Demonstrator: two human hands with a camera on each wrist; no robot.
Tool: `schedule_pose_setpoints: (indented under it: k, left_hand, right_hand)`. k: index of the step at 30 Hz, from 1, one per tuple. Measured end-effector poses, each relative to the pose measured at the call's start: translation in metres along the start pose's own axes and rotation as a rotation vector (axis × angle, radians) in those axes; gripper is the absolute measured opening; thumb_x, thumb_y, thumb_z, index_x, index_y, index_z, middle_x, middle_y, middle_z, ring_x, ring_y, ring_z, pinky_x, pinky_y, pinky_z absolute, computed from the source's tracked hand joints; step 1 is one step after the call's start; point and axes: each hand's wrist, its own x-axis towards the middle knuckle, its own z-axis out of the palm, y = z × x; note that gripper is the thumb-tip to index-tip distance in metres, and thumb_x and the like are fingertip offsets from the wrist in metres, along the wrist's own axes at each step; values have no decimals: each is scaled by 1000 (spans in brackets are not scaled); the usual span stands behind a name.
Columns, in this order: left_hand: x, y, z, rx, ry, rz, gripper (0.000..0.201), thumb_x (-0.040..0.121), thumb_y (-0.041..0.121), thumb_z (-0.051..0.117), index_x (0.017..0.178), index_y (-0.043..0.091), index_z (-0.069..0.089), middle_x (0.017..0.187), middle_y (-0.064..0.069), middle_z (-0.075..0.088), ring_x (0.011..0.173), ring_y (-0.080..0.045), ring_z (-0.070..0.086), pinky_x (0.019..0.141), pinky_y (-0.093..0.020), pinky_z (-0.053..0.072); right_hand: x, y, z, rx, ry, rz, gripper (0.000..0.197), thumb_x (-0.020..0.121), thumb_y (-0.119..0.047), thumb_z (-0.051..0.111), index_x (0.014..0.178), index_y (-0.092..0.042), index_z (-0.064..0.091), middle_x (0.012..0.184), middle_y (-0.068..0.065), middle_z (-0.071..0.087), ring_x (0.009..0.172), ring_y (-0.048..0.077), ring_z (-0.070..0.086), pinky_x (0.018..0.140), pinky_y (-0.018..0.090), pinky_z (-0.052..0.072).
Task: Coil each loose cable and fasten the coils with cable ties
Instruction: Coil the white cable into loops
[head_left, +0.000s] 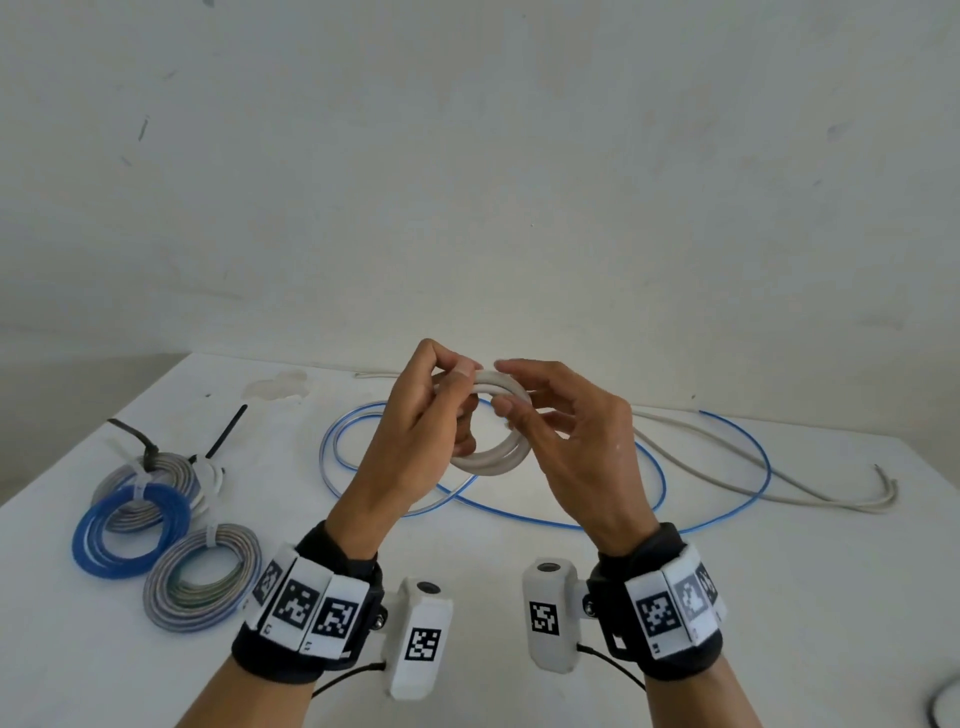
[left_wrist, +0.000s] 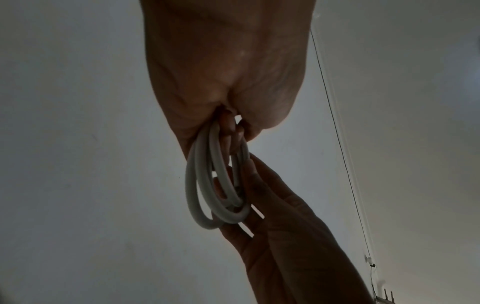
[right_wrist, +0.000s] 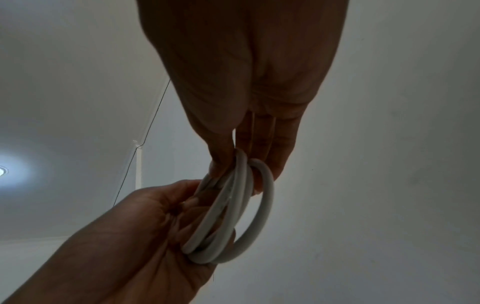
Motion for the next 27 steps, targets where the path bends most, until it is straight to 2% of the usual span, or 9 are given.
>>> schedule_pose_setpoints:
  k: [3,7,10,13,15,17,23,25,27]
  left_hand:
    - [0,-2,1,6,-6,-33,17,108,15,41,99,1,44,62,1,30,52,-15,22,47,-27,23]
    - [3,2,4,-283,55,-197,10,106,11,44,101,12,52,59,1,40,43,-9,27,42,-22,30]
    - [5,1,1,-327,86,-222,10,105,11,44,99,14,52,59,0,41,42,-7,28,40,-19,28]
    - [5,-1,-2,-304,75,-234,8,106,12,44,102,13,51,60,0,42,42,-7,28,38,-19,28]
    - [5,-1,-1,-303,50,-236,10,106,12,43,100,13,52,60,-1,44,42,-8,28,39,-20,28]
    - [5,1,0,-290,17,-246,14,105,11,42,96,12,53,58,-2,43,41,-9,28,41,-22,28]
    - [9,-3,-1,-213,49,-321,23,104,10,35,88,9,52,53,0,31,46,-13,26,42,-24,26]
    - [7,-5,5,-291,56,-313,23,104,11,39,86,9,53,55,-1,37,45,-12,28,42,-24,31]
    - [2,-6,16,-417,60,-291,21,106,15,42,91,8,55,57,-1,41,47,-11,30,46,-24,39]
  right_hand:
    - [0,3,0,-22,-19,-42,28,96,-12,70,116,-30,74,96,-10,74,80,19,72,71,26,57]
    - [-1,7,1,-41,-1,-45,30,97,-6,68,120,-25,74,98,-11,73,83,18,70,67,20,54]
    - [-1,7,2,-119,-104,-10,39,98,-10,66,129,-32,67,101,-13,71,84,18,69,66,28,58]
    - [-1,6,-1,-91,-209,39,50,96,-1,60,133,-34,63,99,-2,67,77,22,66,55,30,61]
    - [-2,6,-5,-33,-173,51,54,93,8,55,129,-31,67,97,4,66,75,24,64,51,29,60]
    - [-2,6,-8,-10,-140,36,58,89,13,54,125,-29,70,97,4,66,76,26,64,51,28,60]
    - [-2,12,-8,16,-158,53,57,87,13,54,122,-26,74,95,4,69,81,30,65,53,34,62]
    - [-2,14,-13,51,-122,68,54,90,12,54,120,-27,74,94,6,71,82,32,66,54,36,62]
    - [-3,14,-19,79,-59,86,51,93,11,56,119,-29,75,96,6,72,84,31,69,54,38,62]
